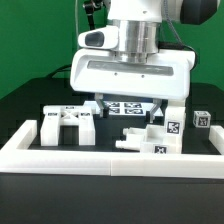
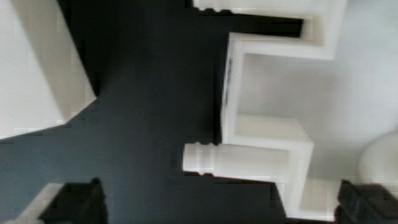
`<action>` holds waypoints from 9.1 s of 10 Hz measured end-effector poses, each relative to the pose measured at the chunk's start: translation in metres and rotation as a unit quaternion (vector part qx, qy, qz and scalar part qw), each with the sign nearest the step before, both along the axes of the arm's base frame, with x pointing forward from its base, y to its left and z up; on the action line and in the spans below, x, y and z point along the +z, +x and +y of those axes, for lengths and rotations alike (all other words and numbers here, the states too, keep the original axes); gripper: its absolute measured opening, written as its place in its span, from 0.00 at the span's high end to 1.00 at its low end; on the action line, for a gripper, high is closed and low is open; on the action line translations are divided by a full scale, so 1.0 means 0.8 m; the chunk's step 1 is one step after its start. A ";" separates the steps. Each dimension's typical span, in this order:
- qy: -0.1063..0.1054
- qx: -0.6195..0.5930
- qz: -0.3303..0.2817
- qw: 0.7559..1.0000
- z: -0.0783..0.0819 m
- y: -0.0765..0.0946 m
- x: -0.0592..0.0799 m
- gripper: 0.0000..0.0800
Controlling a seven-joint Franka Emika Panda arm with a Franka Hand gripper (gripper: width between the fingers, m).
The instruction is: Assemble chair
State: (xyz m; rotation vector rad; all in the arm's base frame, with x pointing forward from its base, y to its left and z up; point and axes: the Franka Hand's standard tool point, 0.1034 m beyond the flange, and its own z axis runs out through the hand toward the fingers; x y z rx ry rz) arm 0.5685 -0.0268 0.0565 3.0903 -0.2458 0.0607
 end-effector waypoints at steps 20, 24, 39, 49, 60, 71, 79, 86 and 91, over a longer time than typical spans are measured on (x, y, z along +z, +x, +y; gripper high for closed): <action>-0.009 -0.042 -0.026 0.999 -0.022 -0.013 0.002 0.19; -0.015 -0.040 -0.027 0.999 -0.024 -0.017 -0.006 0.19; -0.016 -0.043 -0.038 0.998 -0.010 -0.002 0.002 0.19; -0.027 -0.007 -0.030 0.999 0.011 0.010 0.010 0.19; -0.061 0.324 0.002 0.944 -0.015 0.011 0.015 0.19; -0.099 0.549 0.038 0.829 -0.003 0.049 0.015 0.19; -0.087 0.595 0.073 0.796 -0.005 0.053 0.015 0.19; -0.072 0.597 0.097 0.793 -0.009 0.047 0.015 0.19; -0.083 0.591 0.086 0.798 -0.012 0.049 0.013 0.19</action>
Offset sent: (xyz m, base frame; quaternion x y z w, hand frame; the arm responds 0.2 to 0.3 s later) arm 0.0000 0.0000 0.0000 0.0000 0.0000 0.0000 1.0000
